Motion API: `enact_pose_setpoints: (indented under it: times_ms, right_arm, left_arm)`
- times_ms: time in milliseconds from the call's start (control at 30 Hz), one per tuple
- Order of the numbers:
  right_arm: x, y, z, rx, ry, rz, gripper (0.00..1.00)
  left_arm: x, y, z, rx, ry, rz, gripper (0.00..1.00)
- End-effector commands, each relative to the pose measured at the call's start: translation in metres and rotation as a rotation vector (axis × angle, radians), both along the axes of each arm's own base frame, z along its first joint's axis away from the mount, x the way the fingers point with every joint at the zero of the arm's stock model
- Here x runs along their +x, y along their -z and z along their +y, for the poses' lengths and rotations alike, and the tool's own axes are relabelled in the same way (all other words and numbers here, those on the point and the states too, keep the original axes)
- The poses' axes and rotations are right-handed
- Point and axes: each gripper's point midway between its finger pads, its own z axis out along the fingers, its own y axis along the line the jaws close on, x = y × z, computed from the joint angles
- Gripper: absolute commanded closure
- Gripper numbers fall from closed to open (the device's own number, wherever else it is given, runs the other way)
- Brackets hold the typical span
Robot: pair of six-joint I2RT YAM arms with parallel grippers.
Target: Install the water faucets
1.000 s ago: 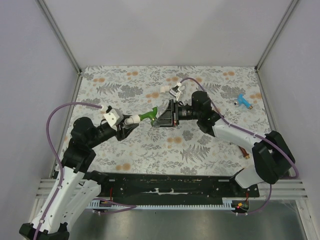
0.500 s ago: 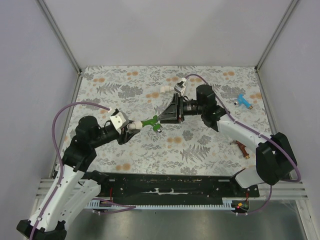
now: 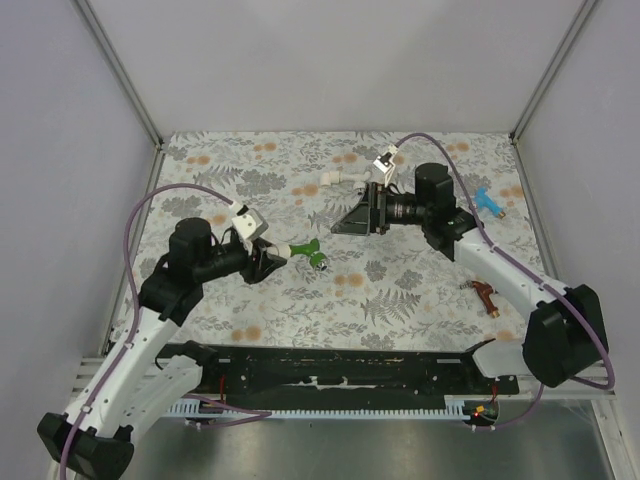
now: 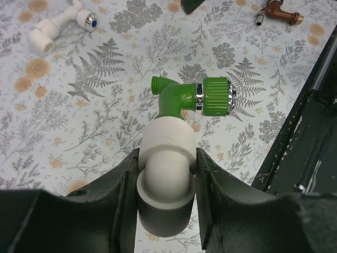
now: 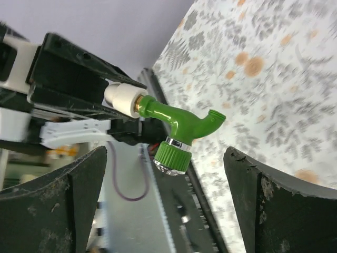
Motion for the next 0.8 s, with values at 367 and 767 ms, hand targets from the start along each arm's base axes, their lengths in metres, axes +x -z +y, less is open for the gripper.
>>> enact_pose_setpoints:
  times_ms: [367,767]
  right_arm:
    - [-0.021,-0.009,-0.047,-0.117,0.001,-1.024,0.02]
    - [-0.035,0.005,-0.015,-0.074,-0.043,-1.165,0.04]
  left_arm:
    - [0.019,-0.045,-0.014,-0.24,-0.159,0.202,0.98]
    - [0.02,-0.056,-0.021,-0.3,-0.165,0.267,0.98]
